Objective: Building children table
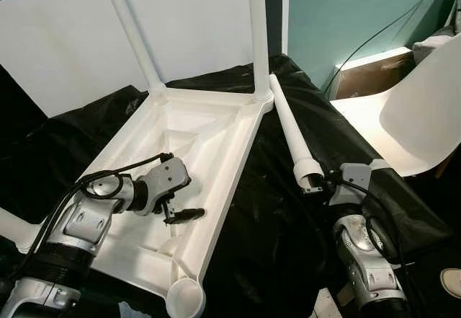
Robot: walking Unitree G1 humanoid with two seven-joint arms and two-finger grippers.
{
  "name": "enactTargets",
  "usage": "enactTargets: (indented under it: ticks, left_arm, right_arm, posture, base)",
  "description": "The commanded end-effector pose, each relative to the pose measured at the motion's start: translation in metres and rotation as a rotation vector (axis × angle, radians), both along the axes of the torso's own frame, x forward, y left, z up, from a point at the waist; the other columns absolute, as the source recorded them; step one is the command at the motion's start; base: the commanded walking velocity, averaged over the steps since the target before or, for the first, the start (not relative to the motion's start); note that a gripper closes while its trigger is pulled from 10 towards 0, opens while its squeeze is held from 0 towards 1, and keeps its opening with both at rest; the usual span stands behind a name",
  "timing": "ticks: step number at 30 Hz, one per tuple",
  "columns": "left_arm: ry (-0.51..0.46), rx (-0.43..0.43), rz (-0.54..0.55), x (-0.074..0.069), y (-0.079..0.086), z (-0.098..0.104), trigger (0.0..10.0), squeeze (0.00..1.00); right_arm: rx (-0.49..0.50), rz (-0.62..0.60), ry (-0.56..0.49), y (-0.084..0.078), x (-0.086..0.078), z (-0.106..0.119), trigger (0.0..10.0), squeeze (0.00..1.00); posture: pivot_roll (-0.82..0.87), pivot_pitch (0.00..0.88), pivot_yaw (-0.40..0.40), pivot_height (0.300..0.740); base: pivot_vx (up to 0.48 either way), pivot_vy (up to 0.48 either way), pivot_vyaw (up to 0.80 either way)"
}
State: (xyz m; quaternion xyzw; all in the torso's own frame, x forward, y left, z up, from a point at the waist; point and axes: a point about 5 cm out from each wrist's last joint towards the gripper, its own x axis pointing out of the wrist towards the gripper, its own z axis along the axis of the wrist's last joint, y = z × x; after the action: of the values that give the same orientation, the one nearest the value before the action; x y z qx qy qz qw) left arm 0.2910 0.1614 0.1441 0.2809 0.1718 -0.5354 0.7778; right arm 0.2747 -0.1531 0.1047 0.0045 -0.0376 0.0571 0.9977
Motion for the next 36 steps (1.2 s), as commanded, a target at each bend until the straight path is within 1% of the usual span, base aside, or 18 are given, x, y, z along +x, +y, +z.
enactTargets:
  ticks: [1, 2, 3, 4, 6, 9, 10, 14, 15, 16, 21, 25, 26, 29, 30, 31, 34, 36]
  left_arm:
    - [0.081, -0.021, -0.027, -0.008, -0.013, -0.014, 10.0, 0.46]
    - [0.086, -0.035, -0.018, -0.008, -0.016, -0.015, 10.0, 0.46]
    - [0.084, -0.032, 0.020, -0.004, -0.019, -0.019, 10.0, 0.00]
    - [0.084, -0.032, 0.020, -0.004, -0.019, -0.019, 10.0, 0.00]
    - [0.077, 0.005, 0.103, 0.003, -0.022, -0.027, 10.0, 0.00]
    - [0.076, 0.023, 0.131, 0.005, -0.022, -0.030, 10.0, 0.00]
    - [0.088, 0.064, 0.217, 0.010, -0.027, -0.042, 10.0, 0.00]
    - [0.095, 0.075, 0.270, 0.013, -0.033, -0.049, 10.0, 0.00]
    - [0.107, 0.060, 0.302, 0.015, -0.037, -0.052, 5.2, 0.00]
    - [0.115, 0.043, 0.351, 0.018, -0.041, -0.055, 0.0, 0.00]
    - [0.128, 0.023, 0.441, 0.022, -0.047, -0.062, 0.0, 0.00]
    - [0.144, -0.072, 0.619, 0.032, -0.056, -0.065, 0.0, 0.00]
    - [0.144, -0.072, 0.619, 0.032, -0.056, -0.065, 0.0, 0.00]
    - [0.127, -0.117, 0.785, 0.042, -0.054, -0.063, 0.0, 0.00]
    - [0.127, -0.117, 0.785, 0.042, -0.054, -0.063, 0.0, 0.00]
    - [0.124, -0.127, 0.823, 0.044, -0.054, -0.063, 0.0, 0.00]
    - [0.093, -0.171, 0.983, 0.051, -0.049, -0.060, 0.0, 0.00]
    - [0.093, -0.171, 0.983, 0.051, -0.049, -0.060, 0.0, 0.00]
  right_arm:
    - [0.005, 0.043, -0.009, 0.010, 0.001, 0.001, 10.0, 0.00]
    - [0.004, 0.043, -0.009, 0.010, 0.001, 0.001, 10.0, 0.00]
    - [0.004, 0.043, -0.010, 0.010, 0.001, 0.001, 10.0, 0.00]
    - [0.004, 0.043, -0.010, 0.010, 0.001, 0.001, 10.0, 0.00]
    - [0.003, 0.041, -0.010, 0.010, 0.001, 0.001, 10.0, 0.00]
    - [0.002, 0.040, -0.010, 0.009, 0.001, 0.001, 10.0, 0.00]
    - [-0.002, 0.040, -0.013, 0.010, 0.002, 0.002, 10.0, 0.00]
    - [-0.005, 0.042, -0.017, 0.011, 0.002, 0.003, 10.0, 0.00]
    - [-0.006, 0.040, -0.018, 0.011, 0.002, 0.003, 10.0, 0.00]
    - [-0.006, 0.036, -0.020, 0.011, 0.002, 0.003, 10.0, 0.00]
    - [-0.008, 0.028, -0.028, 0.010, 0.001, 0.005, 10.0, 0.00]
    - [-0.013, 0.021, -0.036, 0.008, 0.000, 0.007, 10.0, 0.00]
    - [-0.013, 0.021, -0.036, 0.008, 0.000, 0.007, 10.0, 0.00]
    - [-0.016, 0.020, -0.036, 0.008, 0.000, 0.007, 10.0, 0.00]
    - [-0.016, 0.020, -0.036, 0.008, 0.000, 0.007, 10.0, 0.00]
    - [-0.016, 0.021, -0.036, 0.008, 0.000, 0.007, 10.0, 0.00]
    - [-0.017, 0.024, -0.038, 0.008, 0.000, 0.008, 10.0, 0.00]
    - [-0.017, 0.024, -0.038, 0.008, 0.000, 0.008, 10.0, 0.00]
  posture:
    - [-0.04, 0.000, 0.142, 0.740]
    - [-0.04, 0.000, 0.140, 0.740]
    - [-0.04, 0.000, 0.142, 0.740]
    - [-0.04, 0.000, 0.142, 0.740]
    - [-0.04, 0.000, 0.142, 0.740]
    - [-0.04, 0.000, 0.142, 0.740]
    - [-0.04, 0.000, 0.144, 0.740]
    - [-0.04, 0.000, 0.143, 0.740]
    - [-0.04, 0.000, 0.146, 0.740]
    - [-0.05, 0.000, 0.148, 0.740]
    - [-0.05, 0.000, 0.148, 0.740]
    - [-0.05, 0.000, 0.150, 0.740]
    - [-0.05, 0.000, 0.150, 0.740]
    - [-0.05, 0.000, 0.150, 0.740]
    - [-0.05, 0.000, 0.150, 0.740]
    - [-0.05, 0.000, 0.150, 0.740]
    - [-0.05, 0.000, 0.149, 0.740]
    - [-0.05, 0.000, 0.149, 0.740]
  base:
    - [0.000, 0.000, 0.00]
    - [0.000, 0.000, 0.00]
    - [0.000, 0.000, 0.00]
    - [0.000, 0.000, 0.00]
    - [0.000, 0.000, 0.00]
    - [0.000, 0.000, 0.00]
    - [0.000, 0.000, 0.00]
    - [0.000, 0.000, 0.00]
    - [0.000, 0.000, 0.00]
    - [0.000, 0.000, 0.00]
    - [0.000, 0.000, 0.00]
    - [0.000, 0.000, 0.00]
    - [0.000, 0.000, 0.00]
    - [0.000, 0.000, 0.00]
    - [0.000, 0.000, 0.00]
    - [0.000, 0.000, 0.00]
    - [0.000, 0.000, 0.00]
    - [0.000, 0.000, 0.00]
